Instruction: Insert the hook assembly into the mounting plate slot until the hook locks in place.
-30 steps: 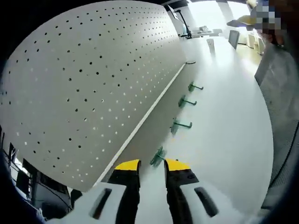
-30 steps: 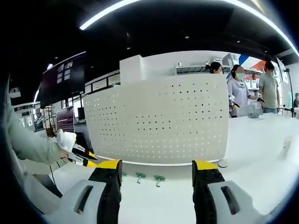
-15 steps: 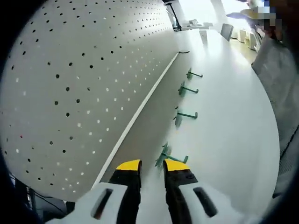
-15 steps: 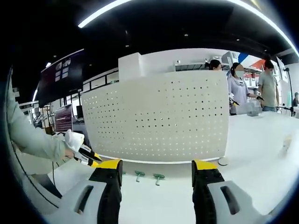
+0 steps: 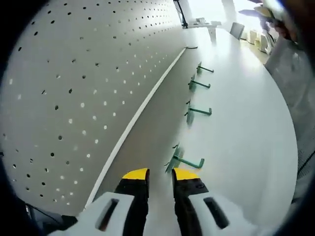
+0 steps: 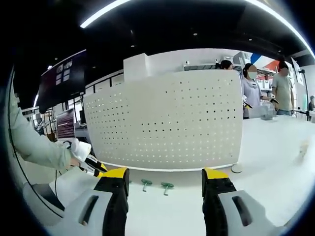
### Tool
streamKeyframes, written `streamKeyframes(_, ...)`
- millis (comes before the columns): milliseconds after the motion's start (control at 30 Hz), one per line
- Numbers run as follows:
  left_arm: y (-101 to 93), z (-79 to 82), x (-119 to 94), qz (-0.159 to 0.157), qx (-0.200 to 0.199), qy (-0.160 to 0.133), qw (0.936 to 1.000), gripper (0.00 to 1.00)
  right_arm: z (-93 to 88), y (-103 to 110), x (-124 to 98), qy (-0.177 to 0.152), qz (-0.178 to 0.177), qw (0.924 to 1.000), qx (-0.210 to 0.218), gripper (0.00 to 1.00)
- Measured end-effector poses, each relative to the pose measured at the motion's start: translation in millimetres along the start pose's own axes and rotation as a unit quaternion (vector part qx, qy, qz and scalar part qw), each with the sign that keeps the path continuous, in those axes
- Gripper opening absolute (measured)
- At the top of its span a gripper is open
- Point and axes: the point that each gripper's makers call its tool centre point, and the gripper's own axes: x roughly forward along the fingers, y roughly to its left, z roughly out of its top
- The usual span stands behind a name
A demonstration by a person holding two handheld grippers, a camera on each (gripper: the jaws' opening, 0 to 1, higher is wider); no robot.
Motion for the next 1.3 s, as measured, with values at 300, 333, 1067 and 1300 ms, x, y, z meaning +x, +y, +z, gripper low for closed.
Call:
streamKeyframes(300,4.9,1.8,4.4,-0.006,-0.015,-0.01,0.9998,0.18,-3.2,0.3,0.6,0.005,-0.003,1.0,0.001,0.57)
streamKeyframes(333,4.0,2.4,4.7,-0.007,-0.013,-0.011,0.9998,0.17,-3.1,0.3,0.7,0.005,-0.003,1.0,0.001,0.57)
streamKeyframes(1067,-9.4,9.3,7.3,-0.025,0.001,-0.017,0.9996,0.02,-1.8,-2.7,1.7,0.006,-0.01,0.9999,0.002,0.57)
streamKeyframes(1300,-11.5,9.6,6.5,-0.022,-0.041,-0.026,0.9986,0.01,-1.7,-1.4,1.3,0.006,-0.008,0.9999,0.001,0.57)
